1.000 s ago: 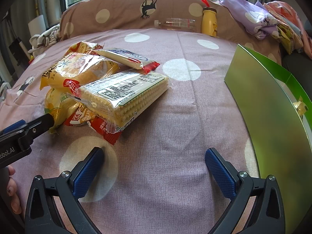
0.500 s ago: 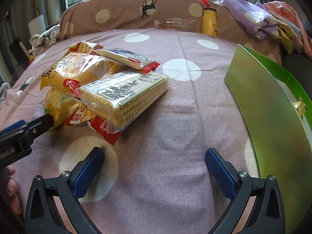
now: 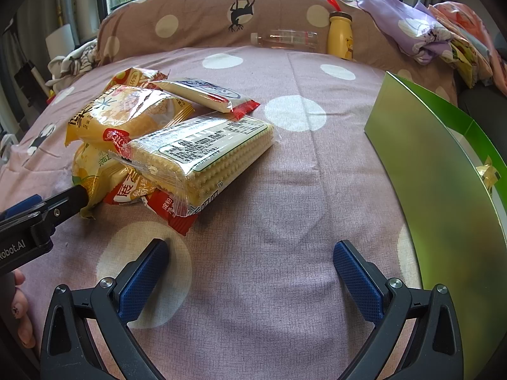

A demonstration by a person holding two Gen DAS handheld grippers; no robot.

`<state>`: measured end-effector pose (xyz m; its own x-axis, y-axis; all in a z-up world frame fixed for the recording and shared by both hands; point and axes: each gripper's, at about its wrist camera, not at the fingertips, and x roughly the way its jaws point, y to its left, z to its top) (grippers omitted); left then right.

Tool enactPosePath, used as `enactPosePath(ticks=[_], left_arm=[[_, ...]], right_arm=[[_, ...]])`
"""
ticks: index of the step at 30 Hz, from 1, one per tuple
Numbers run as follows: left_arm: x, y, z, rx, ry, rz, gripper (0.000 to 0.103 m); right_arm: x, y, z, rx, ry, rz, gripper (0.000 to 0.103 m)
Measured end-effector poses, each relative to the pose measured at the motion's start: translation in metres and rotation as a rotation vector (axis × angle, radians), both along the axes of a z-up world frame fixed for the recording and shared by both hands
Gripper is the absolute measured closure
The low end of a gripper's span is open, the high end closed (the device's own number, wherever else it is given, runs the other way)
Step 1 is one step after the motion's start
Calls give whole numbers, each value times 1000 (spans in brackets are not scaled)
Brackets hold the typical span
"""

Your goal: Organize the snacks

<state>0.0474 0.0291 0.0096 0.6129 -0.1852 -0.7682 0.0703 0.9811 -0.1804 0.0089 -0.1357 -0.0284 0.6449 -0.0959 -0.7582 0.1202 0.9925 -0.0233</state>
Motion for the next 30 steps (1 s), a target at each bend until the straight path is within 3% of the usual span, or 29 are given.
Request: enactPosePath(ticks=[30], left_arm=[[0, -1, -1, 11, 1, 0, 0]], right_arm=[[0, 0, 0, 0, 0, 0, 0]])
